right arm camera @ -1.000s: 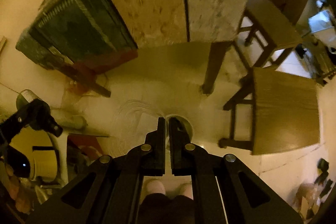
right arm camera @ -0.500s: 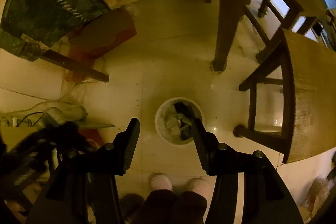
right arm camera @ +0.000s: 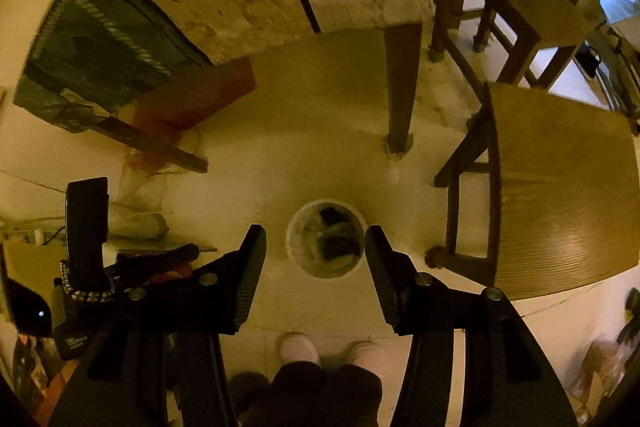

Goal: Collect trash

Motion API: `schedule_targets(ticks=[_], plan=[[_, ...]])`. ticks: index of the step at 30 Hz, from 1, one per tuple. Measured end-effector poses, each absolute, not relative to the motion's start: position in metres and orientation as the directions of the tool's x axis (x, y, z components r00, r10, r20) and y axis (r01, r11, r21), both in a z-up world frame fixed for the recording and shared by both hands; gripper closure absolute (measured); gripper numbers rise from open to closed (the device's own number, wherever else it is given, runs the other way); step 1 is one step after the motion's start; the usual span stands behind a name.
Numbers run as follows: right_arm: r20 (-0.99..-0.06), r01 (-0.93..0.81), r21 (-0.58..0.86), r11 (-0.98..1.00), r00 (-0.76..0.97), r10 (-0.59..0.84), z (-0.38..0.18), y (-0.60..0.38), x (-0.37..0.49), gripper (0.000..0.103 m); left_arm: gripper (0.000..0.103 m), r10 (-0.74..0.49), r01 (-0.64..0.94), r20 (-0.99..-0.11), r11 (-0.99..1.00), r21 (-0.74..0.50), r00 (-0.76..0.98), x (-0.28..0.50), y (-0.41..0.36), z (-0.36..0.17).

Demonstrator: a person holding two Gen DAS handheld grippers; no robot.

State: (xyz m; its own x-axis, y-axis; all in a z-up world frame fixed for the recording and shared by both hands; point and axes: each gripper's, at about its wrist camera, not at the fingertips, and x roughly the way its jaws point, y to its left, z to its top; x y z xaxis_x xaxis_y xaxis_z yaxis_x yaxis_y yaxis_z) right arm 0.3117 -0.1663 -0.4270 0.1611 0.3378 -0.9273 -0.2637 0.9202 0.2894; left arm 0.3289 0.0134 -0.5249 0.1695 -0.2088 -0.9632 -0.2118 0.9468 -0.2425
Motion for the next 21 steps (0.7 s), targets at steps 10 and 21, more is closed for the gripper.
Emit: schedule_targets(ticks=[10,21], plan=[[-0.866,-0.390,0.276,0.878,0.295,0.403,-0.280,-0.182,0.279,0.055,0.035,-0.123,-0.235,-0.917,0.946,-0.224,0.378,0.278,0.021,-0.346],[-0.657,-0.488,0.210,0.847,0.571,0.492,-0.095,-0.218,0.186,0.055,0.035,-0.028,-0.123,-0.697,0.979,-0.165,0.717,0.165,-0.002,-0.116]])
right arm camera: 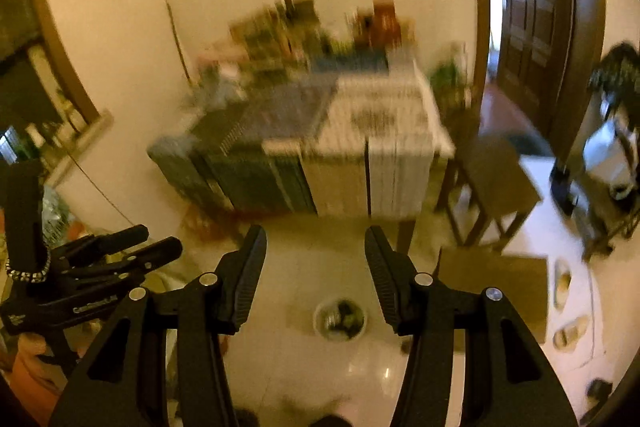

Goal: Collect trash

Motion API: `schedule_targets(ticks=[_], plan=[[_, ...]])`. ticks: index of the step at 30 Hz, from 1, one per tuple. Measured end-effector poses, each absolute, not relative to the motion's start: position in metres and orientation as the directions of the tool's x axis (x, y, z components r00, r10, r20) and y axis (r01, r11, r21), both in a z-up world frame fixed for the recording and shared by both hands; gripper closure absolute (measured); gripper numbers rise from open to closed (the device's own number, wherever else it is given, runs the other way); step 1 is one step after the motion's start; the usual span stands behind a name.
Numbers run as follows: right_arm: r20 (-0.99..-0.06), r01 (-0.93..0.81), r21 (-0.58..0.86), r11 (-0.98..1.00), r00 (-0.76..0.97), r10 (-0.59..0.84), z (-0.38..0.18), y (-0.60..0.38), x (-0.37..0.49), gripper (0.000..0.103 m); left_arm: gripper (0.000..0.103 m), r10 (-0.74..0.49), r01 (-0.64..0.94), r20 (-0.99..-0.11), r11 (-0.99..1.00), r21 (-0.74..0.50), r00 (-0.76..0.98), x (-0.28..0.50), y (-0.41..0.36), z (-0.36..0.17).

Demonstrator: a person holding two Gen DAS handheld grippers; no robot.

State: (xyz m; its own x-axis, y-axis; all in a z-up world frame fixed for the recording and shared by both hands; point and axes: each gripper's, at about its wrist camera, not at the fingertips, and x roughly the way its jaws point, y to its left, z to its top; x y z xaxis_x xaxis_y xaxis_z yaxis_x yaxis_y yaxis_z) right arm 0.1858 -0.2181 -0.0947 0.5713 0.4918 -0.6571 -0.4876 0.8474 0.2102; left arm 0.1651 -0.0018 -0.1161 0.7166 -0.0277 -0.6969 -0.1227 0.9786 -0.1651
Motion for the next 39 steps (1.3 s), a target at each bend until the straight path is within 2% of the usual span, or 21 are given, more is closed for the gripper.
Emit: schedule_targets(ticks=[4,9,11,12,13,15,17,19,39], plan=[[-0.546,-0.494,0.181,0.850,0.669,0.504,-0.044,-0.229,0.131,0.055,0.035,-0.029,-0.082,-0.594,0.984,-0.158,0.804,0.107,-0.009,-0.062],[-0.465,-0.515,0.158,0.842,0.714,0.524,-0.011,-0.232,0.070,0.054,0.034,-0.017,-0.066,-0.486,0.986,-0.153,0.874,0.026,-0.021,-0.016],[-0.435,-0.527,0.140,0.838,0.727,0.530,-0.005,-0.231,0.051,0.039,0.025,-0.015,-0.061,-0.460,0.987,-0.151,0.888,0.000,-0.024,-0.005],[-0.418,-0.528,0.131,0.839,0.738,0.530,-0.002,-0.232,0.041,0.036,0.016,-0.010,-0.061,-0.448,0.987,-0.145,0.894,-0.010,-0.026,-0.001],[-0.402,-0.526,0.124,0.841,0.748,0.527,0.001,-0.232,0.032,0.032,0.013,0.002,-0.066,-0.434,0.989,-0.133,0.901,-0.021,-0.029,0.002],[-0.385,-0.524,0.113,0.844,0.760,0.524,0.006,-0.233,0.020,0.025,0.012,0.020,-0.071,-0.419,0.992,-0.108,0.908,-0.039,-0.033,0.008],[-0.382,-0.518,0.098,0.849,0.769,0.513,0.008,-0.232,0.009,0.012,0.011,0.021,-0.066,-0.416,0.993,-0.095,0.909,-0.052,-0.036,0.011],[-0.373,-0.504,0.085,0.859,0.783,0.497,0.008,-0.231,0.001,0.008,0.011,0.021,-0.064,-0.408,0.994,-0.092,0.913,-0.061,-0.037,0.012],[-0.402,-0.495,0.042,0.868,0.787,0.468,0.010,-0.233,-0.032,0.008,0.010,0.006,-0.048,-0.386,0.994,-0.099,0.922,-0.080,-0.037,0.018]])
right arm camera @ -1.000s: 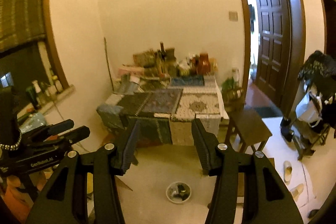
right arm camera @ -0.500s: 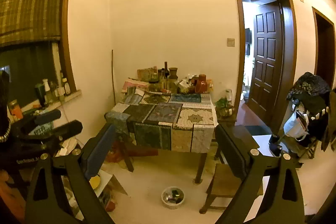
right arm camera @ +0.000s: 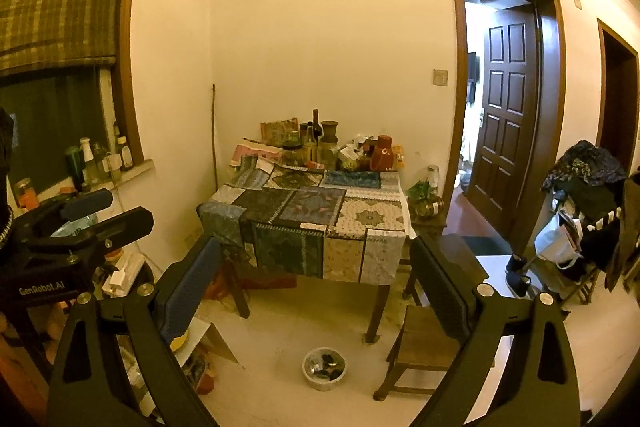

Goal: Collect trash

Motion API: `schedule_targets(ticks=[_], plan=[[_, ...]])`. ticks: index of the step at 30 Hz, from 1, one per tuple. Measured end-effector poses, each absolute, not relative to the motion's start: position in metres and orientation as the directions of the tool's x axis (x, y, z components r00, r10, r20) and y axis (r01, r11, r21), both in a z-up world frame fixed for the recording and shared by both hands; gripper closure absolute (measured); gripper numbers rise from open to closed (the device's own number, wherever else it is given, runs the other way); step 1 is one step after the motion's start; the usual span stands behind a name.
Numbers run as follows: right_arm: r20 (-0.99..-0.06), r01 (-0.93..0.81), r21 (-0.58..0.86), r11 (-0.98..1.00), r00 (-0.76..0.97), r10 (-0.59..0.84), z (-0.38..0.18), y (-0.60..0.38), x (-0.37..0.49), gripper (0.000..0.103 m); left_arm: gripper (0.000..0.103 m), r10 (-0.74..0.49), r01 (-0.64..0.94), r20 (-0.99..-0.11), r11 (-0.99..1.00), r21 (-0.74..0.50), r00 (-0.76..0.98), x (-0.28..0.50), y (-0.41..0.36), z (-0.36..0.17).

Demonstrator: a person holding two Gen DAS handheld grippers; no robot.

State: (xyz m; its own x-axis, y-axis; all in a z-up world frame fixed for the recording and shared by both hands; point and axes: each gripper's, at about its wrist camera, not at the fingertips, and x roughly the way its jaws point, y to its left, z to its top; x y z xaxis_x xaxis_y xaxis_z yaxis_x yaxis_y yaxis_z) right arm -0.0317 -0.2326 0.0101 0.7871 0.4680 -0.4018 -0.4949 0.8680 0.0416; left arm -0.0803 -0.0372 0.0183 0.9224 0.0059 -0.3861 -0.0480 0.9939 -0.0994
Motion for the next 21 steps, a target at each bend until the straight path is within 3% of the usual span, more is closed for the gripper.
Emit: schedule_targets(ticks=[21], plan=[[-0.417,-0.499,0.065,0.864,0.773,0.478,0.0117,-0.2318,-0.0294,0.008,0.010,0.001,-0.058,-0.401,0.990,-0.129,0.916,-0.0706,-0.0363,0.0125]])
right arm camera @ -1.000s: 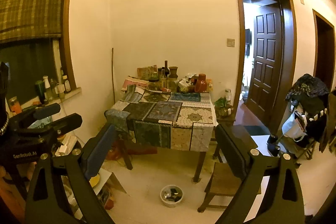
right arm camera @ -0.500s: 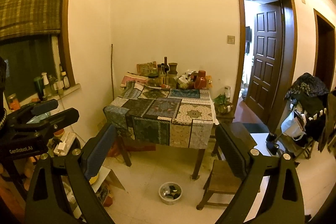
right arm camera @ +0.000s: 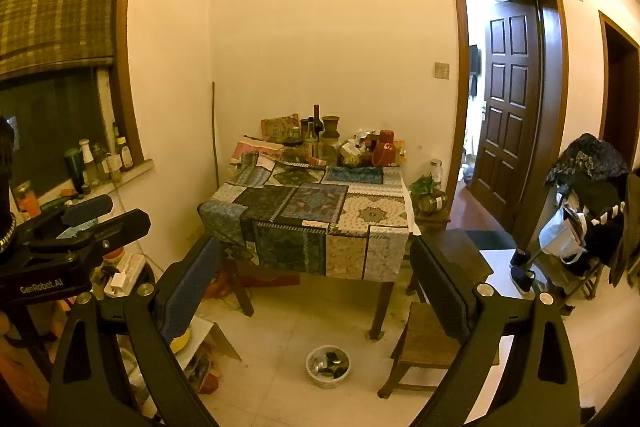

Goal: Collect trash

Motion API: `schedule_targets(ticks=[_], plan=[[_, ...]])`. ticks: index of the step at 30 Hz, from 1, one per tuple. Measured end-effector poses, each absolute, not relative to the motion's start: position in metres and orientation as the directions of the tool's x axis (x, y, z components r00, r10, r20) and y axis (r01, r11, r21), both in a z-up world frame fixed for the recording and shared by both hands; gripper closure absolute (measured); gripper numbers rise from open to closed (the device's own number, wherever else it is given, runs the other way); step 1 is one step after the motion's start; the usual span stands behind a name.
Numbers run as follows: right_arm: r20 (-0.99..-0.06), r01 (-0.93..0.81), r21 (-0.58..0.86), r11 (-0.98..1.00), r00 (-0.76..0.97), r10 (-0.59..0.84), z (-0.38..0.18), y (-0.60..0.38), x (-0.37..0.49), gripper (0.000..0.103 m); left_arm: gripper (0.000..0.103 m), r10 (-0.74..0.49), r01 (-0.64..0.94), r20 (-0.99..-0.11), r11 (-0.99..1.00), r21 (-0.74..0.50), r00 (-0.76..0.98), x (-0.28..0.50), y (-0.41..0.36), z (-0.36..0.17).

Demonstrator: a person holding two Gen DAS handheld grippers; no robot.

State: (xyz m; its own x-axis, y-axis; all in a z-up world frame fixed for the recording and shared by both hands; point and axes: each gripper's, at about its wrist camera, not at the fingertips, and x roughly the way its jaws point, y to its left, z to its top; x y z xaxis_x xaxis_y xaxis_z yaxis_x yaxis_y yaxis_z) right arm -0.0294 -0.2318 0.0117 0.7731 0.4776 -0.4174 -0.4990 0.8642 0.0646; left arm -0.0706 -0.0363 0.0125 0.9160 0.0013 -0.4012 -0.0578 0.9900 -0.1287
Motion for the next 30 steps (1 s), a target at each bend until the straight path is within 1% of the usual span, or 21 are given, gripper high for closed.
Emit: schedule_targets(ticks=[18,30], plan=[[-0.424,-0.495,0.069,0.866,0.771,0.474,0.0120,-0.2281,-0.0259,0.008,0.010,0.005,-0.070,-0.386,0.986,-0.154,0.922,-0.0690,-0.0404,0.0155],[-0.424,-0.494,0.070,0.866,0.771,0.474,0.0129,-0.2314,-0.0244,0.008,0.010,0.009,-0.069,-0.384,0.987,-0.144,0.923,-0.0744,-0.0420,0.0174]])
